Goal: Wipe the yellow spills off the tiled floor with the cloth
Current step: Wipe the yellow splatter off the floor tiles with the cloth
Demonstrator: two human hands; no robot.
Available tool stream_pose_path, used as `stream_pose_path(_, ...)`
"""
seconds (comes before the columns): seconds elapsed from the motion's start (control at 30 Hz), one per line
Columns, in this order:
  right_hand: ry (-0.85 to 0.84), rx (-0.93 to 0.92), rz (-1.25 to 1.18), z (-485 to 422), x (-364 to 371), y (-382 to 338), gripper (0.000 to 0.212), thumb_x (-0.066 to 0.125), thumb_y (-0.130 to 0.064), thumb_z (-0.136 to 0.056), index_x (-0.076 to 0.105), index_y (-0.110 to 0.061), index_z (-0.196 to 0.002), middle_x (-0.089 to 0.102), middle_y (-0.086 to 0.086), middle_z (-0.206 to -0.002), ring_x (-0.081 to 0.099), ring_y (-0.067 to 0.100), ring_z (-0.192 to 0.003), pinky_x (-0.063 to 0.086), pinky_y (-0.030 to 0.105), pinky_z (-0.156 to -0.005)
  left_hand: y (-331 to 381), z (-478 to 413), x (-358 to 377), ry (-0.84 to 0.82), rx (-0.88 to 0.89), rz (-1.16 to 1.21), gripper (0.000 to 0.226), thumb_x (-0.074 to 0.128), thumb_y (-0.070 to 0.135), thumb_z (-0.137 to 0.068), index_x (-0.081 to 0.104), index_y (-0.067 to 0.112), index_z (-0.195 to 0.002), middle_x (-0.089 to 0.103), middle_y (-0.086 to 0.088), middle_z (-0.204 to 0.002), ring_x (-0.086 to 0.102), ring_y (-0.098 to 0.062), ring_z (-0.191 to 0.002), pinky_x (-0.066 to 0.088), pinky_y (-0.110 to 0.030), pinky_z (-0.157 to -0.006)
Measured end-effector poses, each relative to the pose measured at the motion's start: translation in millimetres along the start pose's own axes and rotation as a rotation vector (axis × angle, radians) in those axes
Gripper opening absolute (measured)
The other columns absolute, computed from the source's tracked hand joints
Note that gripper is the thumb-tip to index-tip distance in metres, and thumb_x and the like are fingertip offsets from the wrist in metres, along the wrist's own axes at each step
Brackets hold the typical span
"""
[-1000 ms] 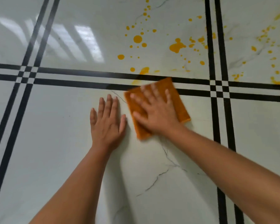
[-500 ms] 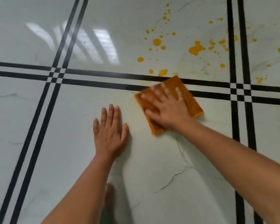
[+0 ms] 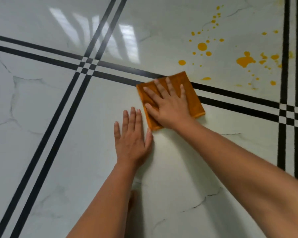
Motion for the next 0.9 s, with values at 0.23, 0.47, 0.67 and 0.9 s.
stream_pose_path(0.23,-0.017,0.117,0.021,26,0,40,0.059,0.013,-0.065,-0.088,0.005,-0.051,-0.144,-0.002,-0.01,-0.159,-0.007,0.022,-0.146,-0.003,0.056,-0.112,1,12,2,-0.044,0.06,-0.003,0.075,0.003,0.059,-0.083,-0.012,0.02,-0.145,-0.021,0.006,-0.15,-0.022,-0.012,-0.139,-0.014,-0.037,-0.112)
stream_pose_path(0.47,0.008,-0.1,0.033,110,14,38,0.057,0.021,-0.061,-0.088,0.017,-0.047,-0.144,0.019,-0.006,-0.157,0.013,0.025,-0.145,0.007,0.054,-0.11,16,26,5,-0.03,0.081,-0.016,0.07,0.011,0.052,-0.086,-0.002,0.016,-0.145,-0.004,-0.001,-0.155,-0.006,-0.018,-0.143,-0.006,-0.04,-0.113)
stream_pose_path(0.67,0.035,0.253,-0.006,87,1,72,0.062,0.01,-0.063,-0.086,0.015,-0.046,-0.146,0.011,-0.004,-0.159,0.004,0.026,-0.146,0.004,0.058,-0.111,48,30,16,-0.052,0.129,-0.014,0.071,0.015,0.051,-0.088,0.009,0.013,-0.147,0.001,-0.002,-0.154,-0.002,-0.02,-0.143,-0.003,-0.042,-0.113)
stream_pose_path(0.9,0.009,0.414,-0.015,150,-3,149,0.063,0.007,-0.066,-0.084,0.008,-0.048,-0.145,0.007,-0.007,-0.159,0.003,0.024,-0.146,0.005,0.057,-0.111,81,38,20,-0.109,0.292,-0.006,0.071,0.011,0.052,-0.087,0.002,0.016,-0.148,-0.008,0.0,-0.154,-0.012,-0.018,-0.141,-0.01,-0.039,-0.113)
Point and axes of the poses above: each hand's wrist, its own z-axis away from the middle knuckle, its own x-axis out of the palm, y = z × x, the point moved 4 cm from there along -z, towards the middle knuckle
